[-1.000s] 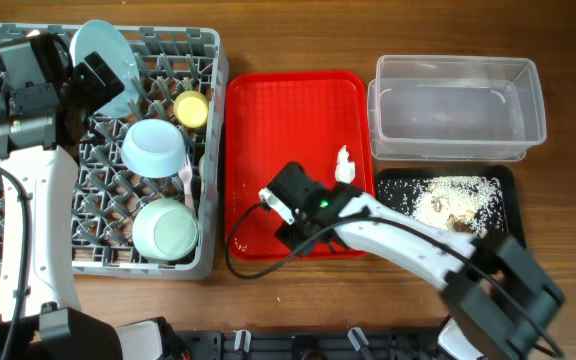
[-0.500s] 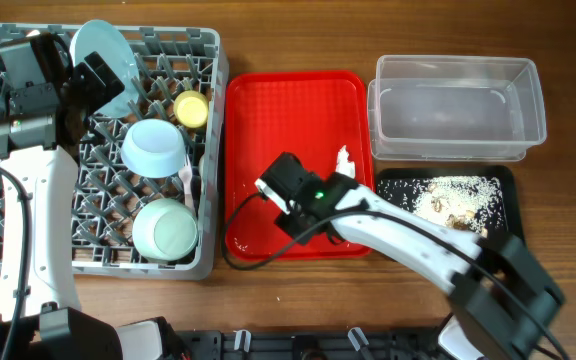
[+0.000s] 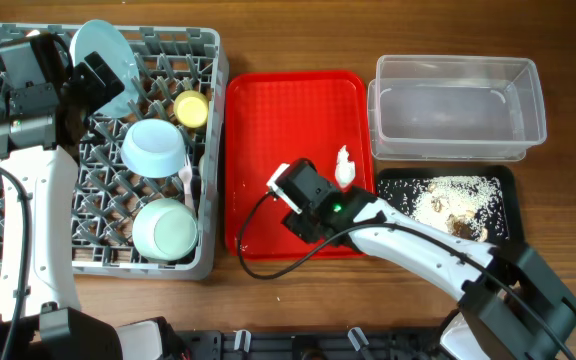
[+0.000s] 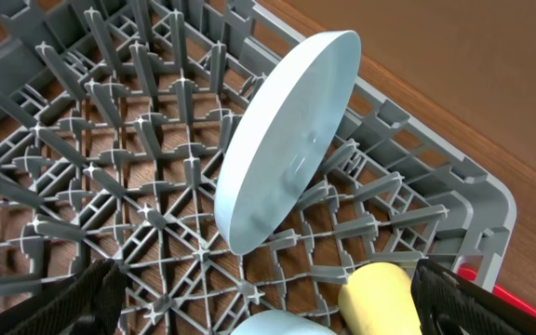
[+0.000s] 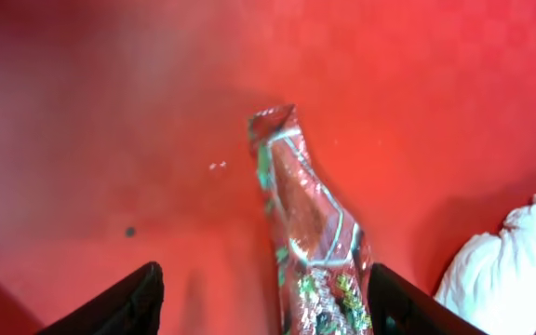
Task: Sort waste into correct bins and load items into the dishwasher rack
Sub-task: 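Grasp the wrapper and drop it into the clear plastic bin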
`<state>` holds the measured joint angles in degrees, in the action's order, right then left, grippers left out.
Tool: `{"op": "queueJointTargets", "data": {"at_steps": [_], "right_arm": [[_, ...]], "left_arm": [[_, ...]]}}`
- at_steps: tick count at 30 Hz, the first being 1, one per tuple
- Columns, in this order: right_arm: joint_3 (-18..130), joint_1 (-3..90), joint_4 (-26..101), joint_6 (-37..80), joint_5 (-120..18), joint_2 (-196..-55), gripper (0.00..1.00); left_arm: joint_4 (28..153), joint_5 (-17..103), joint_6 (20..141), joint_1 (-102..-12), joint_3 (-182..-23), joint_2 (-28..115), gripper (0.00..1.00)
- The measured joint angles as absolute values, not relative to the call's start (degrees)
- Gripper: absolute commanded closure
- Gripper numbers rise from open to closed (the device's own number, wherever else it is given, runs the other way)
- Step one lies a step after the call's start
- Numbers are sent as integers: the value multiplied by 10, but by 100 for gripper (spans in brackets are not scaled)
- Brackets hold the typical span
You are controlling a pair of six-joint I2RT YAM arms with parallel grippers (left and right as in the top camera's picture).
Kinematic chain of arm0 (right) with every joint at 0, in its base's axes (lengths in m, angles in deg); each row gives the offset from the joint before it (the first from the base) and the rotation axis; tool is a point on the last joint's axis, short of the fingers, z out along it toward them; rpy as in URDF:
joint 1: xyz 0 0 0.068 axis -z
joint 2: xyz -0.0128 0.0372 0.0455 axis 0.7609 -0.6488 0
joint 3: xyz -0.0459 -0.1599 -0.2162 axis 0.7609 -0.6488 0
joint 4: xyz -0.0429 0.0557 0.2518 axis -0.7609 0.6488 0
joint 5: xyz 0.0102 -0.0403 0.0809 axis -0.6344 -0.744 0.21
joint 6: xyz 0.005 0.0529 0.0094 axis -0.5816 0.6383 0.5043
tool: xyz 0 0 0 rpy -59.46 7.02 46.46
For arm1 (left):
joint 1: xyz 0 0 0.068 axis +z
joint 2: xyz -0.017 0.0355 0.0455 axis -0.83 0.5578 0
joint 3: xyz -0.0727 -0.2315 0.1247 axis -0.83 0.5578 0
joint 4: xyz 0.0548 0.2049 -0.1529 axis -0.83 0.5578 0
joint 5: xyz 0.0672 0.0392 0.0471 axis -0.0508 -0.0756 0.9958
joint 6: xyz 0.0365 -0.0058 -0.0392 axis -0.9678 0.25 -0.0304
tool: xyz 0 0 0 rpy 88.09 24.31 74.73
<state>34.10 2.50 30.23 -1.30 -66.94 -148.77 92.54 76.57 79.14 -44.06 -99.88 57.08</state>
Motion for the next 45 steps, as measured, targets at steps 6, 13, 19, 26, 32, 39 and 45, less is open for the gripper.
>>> {"op": "queueJointTargets", "data": {"at_steps": [6, 13, 19, 26, 32, 39, 45], "right_arm": [[317, 53, 251, -15, -672, -1506, 31], [315, 54, 243, -21, -672, -1527, 39], [313, 54, 241, -23, -672, -1527, 47], [311, 54, 241, -26, -669, -1527, 96], [334, 54, 287, -27, -669, -1521, 96], [443, 64, 255, -90, -794, -1354, 96], [447, 251, 196, -219, -885, -1354, 96]], "left_arm": [[926, 766, 791, -441, -999, 571, 0], [925, 766, 791, -441, -999, 571, 0], [925, 766, 791, -441, -999, 571, 0], [926, 766, 791, -441, -999, 571, 0], [925, 766, 791, -441, -999, 571, 0], [925, 766, 791, -441, -999, 571, 0], [925, 766, 791, -441, -999, 571, 0]]}}
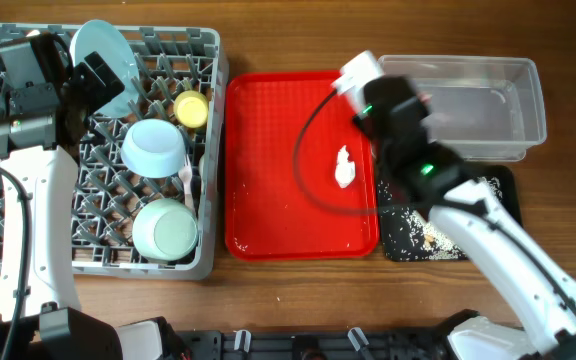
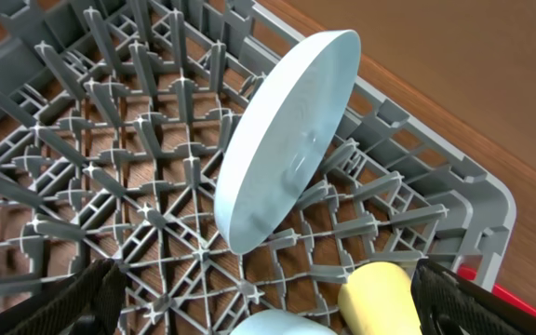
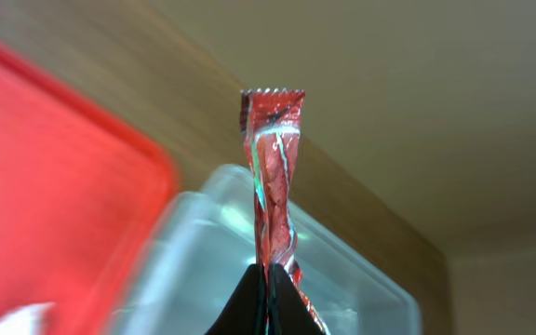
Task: Sort waste into correct bins and load items into the dishwasher rack
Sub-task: 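Grasp the wrapper and drop it into the clear plastic bin, then move the right gripper down onto the white tissue on the tray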
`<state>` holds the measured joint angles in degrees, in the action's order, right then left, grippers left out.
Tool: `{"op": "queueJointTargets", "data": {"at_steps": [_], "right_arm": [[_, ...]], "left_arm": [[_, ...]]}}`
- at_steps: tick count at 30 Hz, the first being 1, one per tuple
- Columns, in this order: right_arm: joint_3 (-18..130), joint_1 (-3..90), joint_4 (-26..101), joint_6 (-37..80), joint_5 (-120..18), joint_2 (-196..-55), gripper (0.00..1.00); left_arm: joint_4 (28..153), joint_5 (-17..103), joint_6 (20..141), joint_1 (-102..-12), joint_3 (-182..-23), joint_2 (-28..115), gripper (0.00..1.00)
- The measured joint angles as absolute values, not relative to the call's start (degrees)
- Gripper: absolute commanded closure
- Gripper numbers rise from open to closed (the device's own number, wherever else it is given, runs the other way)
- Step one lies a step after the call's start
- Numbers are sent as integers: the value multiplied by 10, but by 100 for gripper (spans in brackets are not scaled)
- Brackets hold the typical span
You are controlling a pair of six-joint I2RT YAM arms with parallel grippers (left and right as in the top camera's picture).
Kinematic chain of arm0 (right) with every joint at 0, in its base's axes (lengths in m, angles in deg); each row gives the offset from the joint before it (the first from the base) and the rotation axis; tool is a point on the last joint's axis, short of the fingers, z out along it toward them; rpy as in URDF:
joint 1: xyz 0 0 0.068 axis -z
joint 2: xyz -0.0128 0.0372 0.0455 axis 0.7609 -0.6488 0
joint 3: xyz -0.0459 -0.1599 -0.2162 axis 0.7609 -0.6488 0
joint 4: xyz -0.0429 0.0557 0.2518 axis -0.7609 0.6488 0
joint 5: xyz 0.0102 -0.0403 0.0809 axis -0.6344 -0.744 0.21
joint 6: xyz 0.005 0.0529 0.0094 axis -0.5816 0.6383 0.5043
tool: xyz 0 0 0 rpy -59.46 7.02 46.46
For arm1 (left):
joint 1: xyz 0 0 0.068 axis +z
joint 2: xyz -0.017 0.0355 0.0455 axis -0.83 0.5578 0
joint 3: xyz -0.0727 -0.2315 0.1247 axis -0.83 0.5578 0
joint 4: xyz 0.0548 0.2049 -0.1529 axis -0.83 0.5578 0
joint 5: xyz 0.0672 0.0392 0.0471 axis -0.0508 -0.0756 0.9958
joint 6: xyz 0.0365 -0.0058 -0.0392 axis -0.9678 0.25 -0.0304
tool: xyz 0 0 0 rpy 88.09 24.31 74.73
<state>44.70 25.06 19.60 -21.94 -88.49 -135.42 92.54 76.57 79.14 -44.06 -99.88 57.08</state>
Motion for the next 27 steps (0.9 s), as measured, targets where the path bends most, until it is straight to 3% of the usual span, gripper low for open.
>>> {"op": "queueJointTargets", "data": {"at_steps": [5, 8, 11, 13, 17, 21, 27], "right_arm": [[447, 435, 166, -269, -708, -1426, 96], [447, 484, 149, -279, -638, -1490, 96], [446, 493, 129, -282, -605, -1536, 36], [446, 492, 109, -282, -593, -1541, 29], [446, 492, 101, -264, -585, -1539, 25], [445, 484, 141, -189, -546, -1471, 37], [447, 369, 222, -110, -411, -1351, 35]], "left_arm": [[925, 765, 791, -441, -999, 571, 0], [926, 764, 791, -441, -999, 571, 0], [926, 764, 791, -441, -999, 571, 0], [925, 764, 791, -441, -999, 571, 0], [925, 764, 791, -441, -999, 571, 0], [925, 764, 791, -441, -999, 571, 0], [926, 764, 791, -441, -999, 571, 0]]}}
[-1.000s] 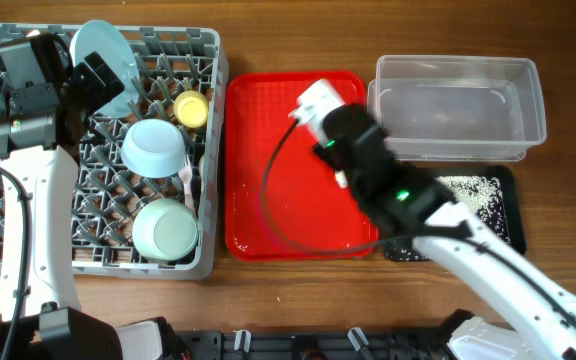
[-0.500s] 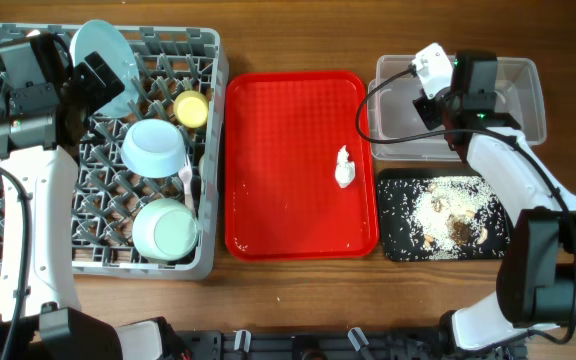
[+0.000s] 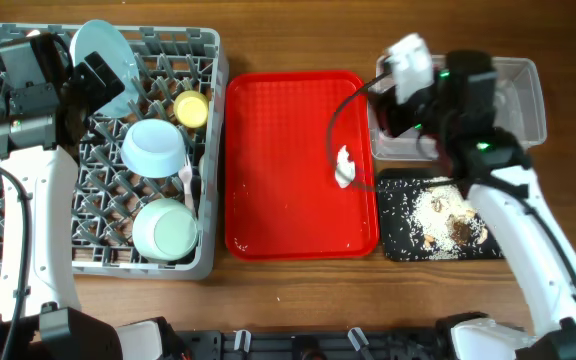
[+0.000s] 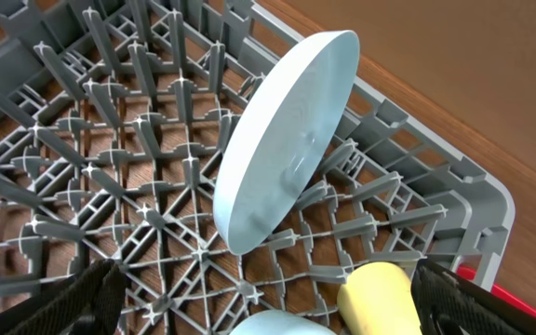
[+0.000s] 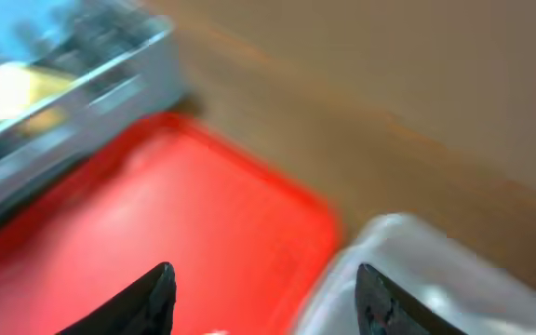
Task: Sort waste into correct bins and load items into the dishwasher rack
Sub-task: 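Move the right gripper down onto the white tissue on the tray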
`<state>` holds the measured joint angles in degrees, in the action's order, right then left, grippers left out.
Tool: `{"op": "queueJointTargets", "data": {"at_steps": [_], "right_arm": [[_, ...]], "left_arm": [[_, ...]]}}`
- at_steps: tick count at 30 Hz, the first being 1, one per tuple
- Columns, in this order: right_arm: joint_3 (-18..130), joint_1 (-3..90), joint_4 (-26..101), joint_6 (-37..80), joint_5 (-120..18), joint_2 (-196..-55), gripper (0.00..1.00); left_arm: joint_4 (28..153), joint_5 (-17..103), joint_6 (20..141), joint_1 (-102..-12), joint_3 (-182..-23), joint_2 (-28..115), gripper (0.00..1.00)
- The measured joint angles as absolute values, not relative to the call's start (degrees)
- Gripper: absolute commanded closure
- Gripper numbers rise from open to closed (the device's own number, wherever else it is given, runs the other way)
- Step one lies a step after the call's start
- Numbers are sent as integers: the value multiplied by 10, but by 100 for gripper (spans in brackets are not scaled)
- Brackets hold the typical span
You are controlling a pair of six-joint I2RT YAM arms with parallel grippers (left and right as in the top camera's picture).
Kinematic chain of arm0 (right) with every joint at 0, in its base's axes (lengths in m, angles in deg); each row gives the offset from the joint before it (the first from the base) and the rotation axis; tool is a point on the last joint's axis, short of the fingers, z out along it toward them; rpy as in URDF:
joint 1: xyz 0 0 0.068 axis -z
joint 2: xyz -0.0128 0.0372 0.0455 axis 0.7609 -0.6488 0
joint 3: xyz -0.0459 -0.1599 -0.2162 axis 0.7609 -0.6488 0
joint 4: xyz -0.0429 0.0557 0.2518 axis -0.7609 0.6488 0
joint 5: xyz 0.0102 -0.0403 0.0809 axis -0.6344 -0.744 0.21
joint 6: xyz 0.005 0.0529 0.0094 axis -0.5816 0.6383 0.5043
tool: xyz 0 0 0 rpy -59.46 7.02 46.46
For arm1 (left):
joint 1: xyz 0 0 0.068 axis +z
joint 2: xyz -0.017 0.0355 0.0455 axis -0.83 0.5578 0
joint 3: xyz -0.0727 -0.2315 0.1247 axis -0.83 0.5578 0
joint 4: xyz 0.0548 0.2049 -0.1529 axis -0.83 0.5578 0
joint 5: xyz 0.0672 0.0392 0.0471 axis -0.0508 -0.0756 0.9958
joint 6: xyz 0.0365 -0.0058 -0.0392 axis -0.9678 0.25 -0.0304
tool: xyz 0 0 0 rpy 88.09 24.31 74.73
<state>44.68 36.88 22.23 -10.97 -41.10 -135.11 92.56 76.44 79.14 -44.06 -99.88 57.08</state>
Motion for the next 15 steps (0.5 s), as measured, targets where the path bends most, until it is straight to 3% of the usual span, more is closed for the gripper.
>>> {"op": "queueJointTargets", "data": {"at_steps": [6, 15], "right_arm": [[446, 235, 317, -92, -491, -1375, 34], [446, 201, 359, 84, -579, -1485, 39]], "left_arm": [[925, 764, 791, -441, -999, 571, 0], [926, 764, 791, -441, -999, 571, 0]]}}
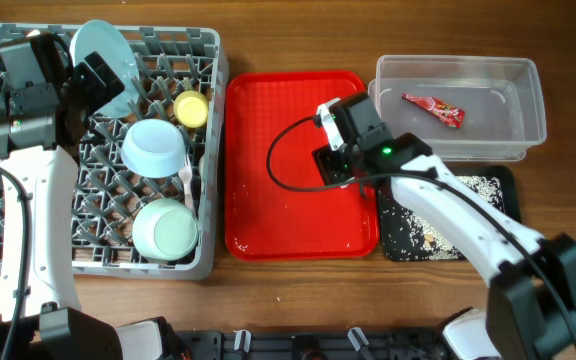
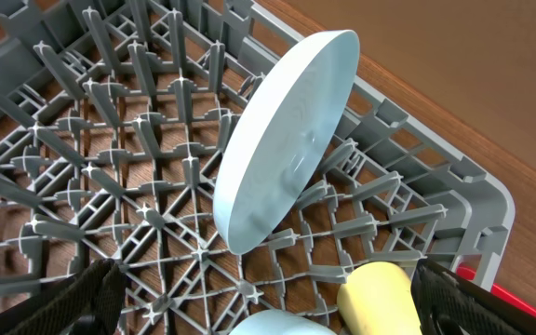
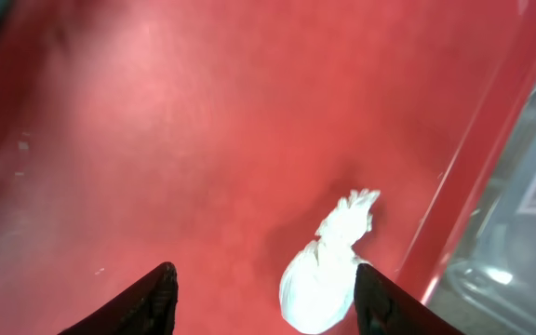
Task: Sort waste into correct bins and load items into the dishwasher rack
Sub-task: 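Move the right gripper down onto the white tissue on the tray, then grasp the white tissue and drop it into the clear bin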
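A crumpled white napkin (image 3: 328, 279) lies on the red tray (image 1: 268, 200) near its right edge. My right gripper (image 3: 265, 302) hangs open just above it, the napkin between the fingers and closer to the right one. In the overhead view the arm hides the napkin. A red snack wrapper (image 1: 433, 108) lies inside the clear bin (image 1: 455, 63). My left gripper (image 2: 268, 312) is open over the far left of the grey dish rack (image 1: 168, 45), holding nothing. A light blue plate (image 2: 287, 140) stands on edge before it.
The rack also holds a yellow cup (image 1: 191, 108), a pale blue bowl (image 1: 155, 147), a pale green bowl (image 1: 165, 228) and a white spoon (image 1: 186, 185). A black tray (image 1: 498, 180) with food crumbs sits in front of the clear bin.
My right gripper, open over the clear bin before, is now open low over the napkin on the red tray. The red wrapper now shows lying in the bin. The left arm is unchanged.
My right gripper was open around the red wrapper on the tray. Then it was shut on the wrapper, held up beside the clear bin. Then it was open over the bin. Now the wrapper lies in the bin and the gripper is at the napkin.
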`<state>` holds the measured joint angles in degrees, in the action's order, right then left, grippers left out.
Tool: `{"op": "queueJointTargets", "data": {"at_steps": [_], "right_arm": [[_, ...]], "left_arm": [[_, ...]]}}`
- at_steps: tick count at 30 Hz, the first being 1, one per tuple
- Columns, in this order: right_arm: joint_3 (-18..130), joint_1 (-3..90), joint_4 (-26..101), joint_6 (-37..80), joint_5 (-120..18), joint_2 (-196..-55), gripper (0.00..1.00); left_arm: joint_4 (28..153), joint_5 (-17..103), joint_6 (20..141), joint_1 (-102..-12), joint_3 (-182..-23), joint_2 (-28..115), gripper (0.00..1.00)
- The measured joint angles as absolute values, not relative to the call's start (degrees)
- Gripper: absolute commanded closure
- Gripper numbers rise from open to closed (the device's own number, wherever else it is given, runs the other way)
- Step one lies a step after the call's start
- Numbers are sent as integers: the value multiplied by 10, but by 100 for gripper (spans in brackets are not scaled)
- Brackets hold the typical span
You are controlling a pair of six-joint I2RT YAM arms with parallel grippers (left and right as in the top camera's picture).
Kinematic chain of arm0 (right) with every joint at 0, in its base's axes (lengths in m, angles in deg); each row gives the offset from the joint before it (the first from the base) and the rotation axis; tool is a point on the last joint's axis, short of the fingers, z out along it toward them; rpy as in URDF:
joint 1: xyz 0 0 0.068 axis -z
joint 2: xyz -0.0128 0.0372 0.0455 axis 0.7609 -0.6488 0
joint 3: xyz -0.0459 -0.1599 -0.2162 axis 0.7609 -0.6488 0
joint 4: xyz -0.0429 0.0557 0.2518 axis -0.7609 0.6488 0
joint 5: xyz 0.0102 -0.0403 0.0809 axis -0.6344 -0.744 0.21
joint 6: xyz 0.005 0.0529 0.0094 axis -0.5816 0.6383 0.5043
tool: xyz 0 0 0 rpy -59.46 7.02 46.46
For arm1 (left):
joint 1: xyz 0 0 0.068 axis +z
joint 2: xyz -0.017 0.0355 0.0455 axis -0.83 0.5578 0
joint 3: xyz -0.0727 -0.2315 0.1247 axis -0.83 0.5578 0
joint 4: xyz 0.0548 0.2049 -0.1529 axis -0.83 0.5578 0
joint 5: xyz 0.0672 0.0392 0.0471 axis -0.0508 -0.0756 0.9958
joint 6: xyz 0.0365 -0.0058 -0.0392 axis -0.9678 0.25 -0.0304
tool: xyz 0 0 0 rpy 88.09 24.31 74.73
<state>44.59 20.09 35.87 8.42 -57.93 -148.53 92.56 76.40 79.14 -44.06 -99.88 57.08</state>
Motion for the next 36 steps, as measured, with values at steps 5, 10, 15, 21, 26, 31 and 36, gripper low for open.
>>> {"op": "queueJointTargets", "data": {"at_steps": [5, 10, 15, 21, 26, 31, 36], "right_arm": [[446, 201, 368, 120, -609, -1552, 39], [445, 201, 373, 126, -620, -1599, 54], [445, 201, 373, 133, -614, -1602, 67], [515, 201, 393, 110, -613, -1552, 71], [567, 248, 349, 92, -778, -1441, 75], [567, 375, 351, 82, -735, -1474, 70], [565, 402, 358, 75, -650, -1520, 39]], "left_arm": [[926, 764, 791, -441, -999, 571, 0], [925, 764, 791, -441, -999, 571, 0], [926, 764, 791, -441, -999, 571, 0], [926, 764, 791, -441, -999, 571, 0], [925, 764, 791, -441, -999, 571, 0], [925, 764, 791, -441, -999, 571, 0], [926, 764, 791, -441, -999, 571, 0]]}}
